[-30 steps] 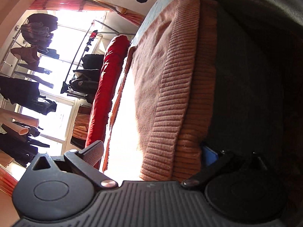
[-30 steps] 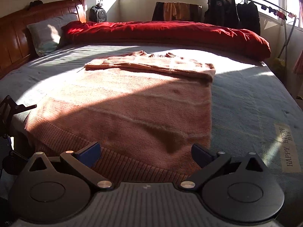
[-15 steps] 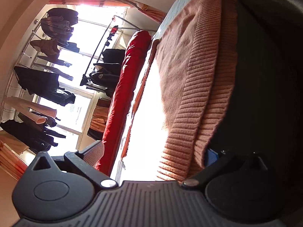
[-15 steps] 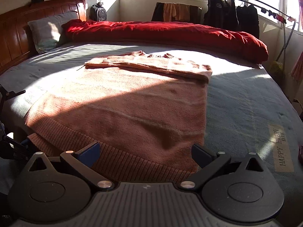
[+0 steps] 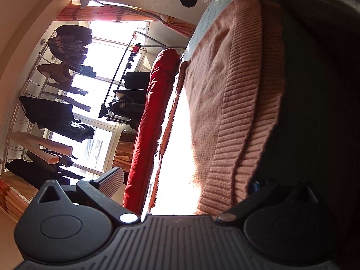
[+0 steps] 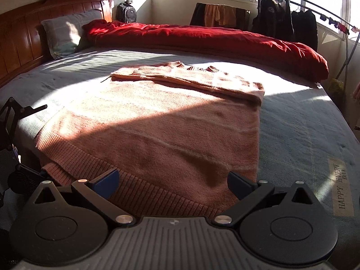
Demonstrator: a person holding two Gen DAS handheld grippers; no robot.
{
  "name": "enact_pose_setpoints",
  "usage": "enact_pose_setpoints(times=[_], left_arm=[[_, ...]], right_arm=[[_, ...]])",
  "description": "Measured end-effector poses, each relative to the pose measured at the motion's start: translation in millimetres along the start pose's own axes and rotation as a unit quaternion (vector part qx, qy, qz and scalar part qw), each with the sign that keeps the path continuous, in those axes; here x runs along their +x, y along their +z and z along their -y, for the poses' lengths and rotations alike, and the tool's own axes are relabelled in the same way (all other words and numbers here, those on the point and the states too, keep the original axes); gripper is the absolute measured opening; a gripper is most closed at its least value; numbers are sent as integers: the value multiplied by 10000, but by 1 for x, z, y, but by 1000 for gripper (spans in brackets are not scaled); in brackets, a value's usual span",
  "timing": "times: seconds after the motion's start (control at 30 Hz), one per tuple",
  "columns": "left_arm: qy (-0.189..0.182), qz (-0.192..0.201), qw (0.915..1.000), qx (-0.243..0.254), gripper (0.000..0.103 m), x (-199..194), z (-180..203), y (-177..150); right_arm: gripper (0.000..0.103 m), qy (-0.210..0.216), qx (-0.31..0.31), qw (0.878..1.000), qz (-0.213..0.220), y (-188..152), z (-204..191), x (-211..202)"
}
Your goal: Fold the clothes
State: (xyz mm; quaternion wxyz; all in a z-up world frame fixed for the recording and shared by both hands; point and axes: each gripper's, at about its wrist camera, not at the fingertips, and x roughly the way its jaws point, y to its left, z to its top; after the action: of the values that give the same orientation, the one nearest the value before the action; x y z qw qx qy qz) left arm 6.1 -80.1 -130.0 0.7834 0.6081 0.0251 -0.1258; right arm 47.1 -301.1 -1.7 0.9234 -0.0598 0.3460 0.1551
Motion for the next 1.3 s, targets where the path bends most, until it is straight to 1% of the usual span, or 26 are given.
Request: enact_pose_setpoints(times=[0.07,0.13,0.23,0.27,0.3,0.33,0.37,0.4,0.43,0.47,0.5,0.53,0.63,0.73,0.83,0.97,1.03,1.1,1.17,1.23,1.27,1.3], left_arm=[[18,-171,9998,-48,103,0,-2,-9],[60,-288,9994,-199,103,-1,-5,-15],[106,-392,9986,-325,102,-3,-8,-13],[70,-342,9991,-249,100,-4,-7,-10],[26,-285,9995,-159,94,-6,-6,-7],[-115,-275,9995,-109,89,-6,-5,-5],[-276,-273,9992,-66,74,-5,-5,-2],[-435,-271,9987,-23,53,-5,-5,0],[-595,-269,9979,21,40,-5,-5,2],[-743,-287,9968,-31,21,-5,-7,2],[-855,-291,9959,-78,11,-5,-10,2],[-961,-292,9949,-120,9,-6,-12,2],[-1084,-270,9934,-266,7,-5,-23,0],[-1122,-256,9918,-548,6,-4,-40,-1],[-1108,-227,9911,-702,6,0,-52,0],[-1138,-211,9899,-823,6,4,-60,1],[-1140,-196,9895,-862,7,5,-62,0],[-1149,-189,9891,-899,7,5,-63,-1],[-1172,-184,9883,-956,8,5,-65,-3],[-1180,-172,9882,-963,11,2,-64,-7],[-1182,-166,9882,-964,16,1,-64,-8],[-1202,-156,9882,-939,16,0,-62,-10]], right_arm=[[103,-15,16,10000,-7,1,3,0],[103,-34,46,10000,-22,1,5,1],[103,17,65,10000,-56,0,5,4],[103,33,51,10000,-67,1,4,6],[103,42,20,10000,-81,1,2,7],[103,45,-11,9999,-90,2,0,9],[103,49,-44,9999,-98,3,-3,10],[103,62,-90,9999,-92,5,-6,10],[103,89,-168,9998,-81,6,-10,10],[103,115,-246,9996,-69,7,-13,10],[103,131,-319,9994,-61,8,-16,10],[103,142,-432,9990,-49,8,-20,9],[103,170,-916,9956,-74,11,-35,10],[103,298,-1634,9861,-91,14,-59,14],[103,437,-2396,9699,-65,17,-89,19],[103,555,-3309,9420,-79,13,-135,34],[103,575,-3655,9289,-143,8,-160,49],[103,448,-3776,9246,-234,3,-173,65],[103,88,-3881,9212,-260,-2,-180,82],[103,-377,-3916,9191,-218,-4,-176,90],[103,-602,-3926,9175,-194,-5,-174,94],[103,-756,-3877,9185,-150,-4,-170,93]])
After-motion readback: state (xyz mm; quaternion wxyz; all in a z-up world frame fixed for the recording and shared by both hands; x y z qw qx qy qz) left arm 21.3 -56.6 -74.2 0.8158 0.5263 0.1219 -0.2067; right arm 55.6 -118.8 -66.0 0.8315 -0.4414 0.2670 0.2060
